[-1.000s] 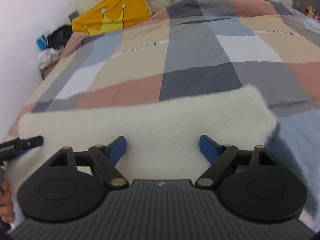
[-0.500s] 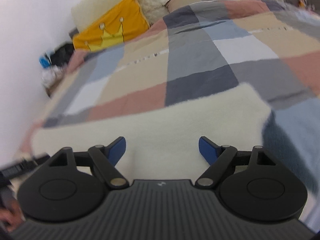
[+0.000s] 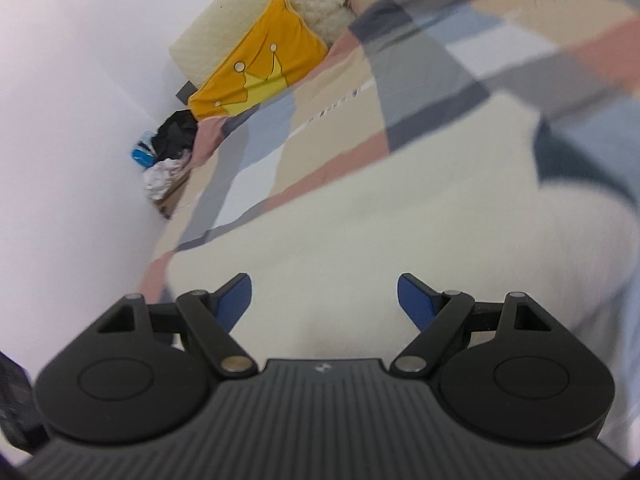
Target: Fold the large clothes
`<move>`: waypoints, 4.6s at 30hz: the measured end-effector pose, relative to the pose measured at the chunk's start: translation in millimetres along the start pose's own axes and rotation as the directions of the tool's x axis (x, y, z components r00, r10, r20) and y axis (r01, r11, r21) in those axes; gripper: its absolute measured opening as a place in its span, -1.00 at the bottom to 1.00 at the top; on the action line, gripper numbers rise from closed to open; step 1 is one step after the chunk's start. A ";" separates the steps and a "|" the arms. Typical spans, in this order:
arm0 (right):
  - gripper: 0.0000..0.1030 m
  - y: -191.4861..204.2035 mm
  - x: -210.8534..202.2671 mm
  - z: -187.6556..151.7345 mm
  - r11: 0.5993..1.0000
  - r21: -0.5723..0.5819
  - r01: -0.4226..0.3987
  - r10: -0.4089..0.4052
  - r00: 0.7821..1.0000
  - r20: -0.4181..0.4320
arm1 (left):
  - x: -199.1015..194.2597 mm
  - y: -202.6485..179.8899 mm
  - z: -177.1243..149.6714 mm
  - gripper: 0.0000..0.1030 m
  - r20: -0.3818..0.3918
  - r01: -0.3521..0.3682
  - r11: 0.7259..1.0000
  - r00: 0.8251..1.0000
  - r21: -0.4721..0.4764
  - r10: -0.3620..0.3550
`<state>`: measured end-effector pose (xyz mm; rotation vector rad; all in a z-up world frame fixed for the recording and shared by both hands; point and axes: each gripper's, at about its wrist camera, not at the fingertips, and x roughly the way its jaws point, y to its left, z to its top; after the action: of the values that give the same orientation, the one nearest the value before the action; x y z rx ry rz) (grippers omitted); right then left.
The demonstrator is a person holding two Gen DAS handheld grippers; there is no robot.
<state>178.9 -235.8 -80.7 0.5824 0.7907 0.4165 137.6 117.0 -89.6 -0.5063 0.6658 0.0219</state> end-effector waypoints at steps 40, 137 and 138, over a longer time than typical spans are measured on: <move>0.72 -61.0 66.6 -56.6 0.800 0.584 -0.138 0.163 0.987 0.010 | 77.2 140.6 -21.3 0.31 0.026 0.113 0.588 0.988 -0.801 -0.154; -0.34 -263.6 34.4 228.9 0.824 0.564 -0.064 -0.196 0.901 0.388 | 380.6 -200.1 176.8 -0.32 -0.262 0.240 0.881 0.893 -0.408 -0.365; -0.34 -267.7 35.7 222.0 0.823 0.566 -0.053 -0.197 0.907 0.372 | 380.5 -194.7 172.7 -0.32 -0.265 0.238 0.880 0.893 -0.410 -0.365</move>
<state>405.8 -494.4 -143.2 1.1555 0.5076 -0.0399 574.3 -28.5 -114.5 -0.9924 0.9159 -0.2505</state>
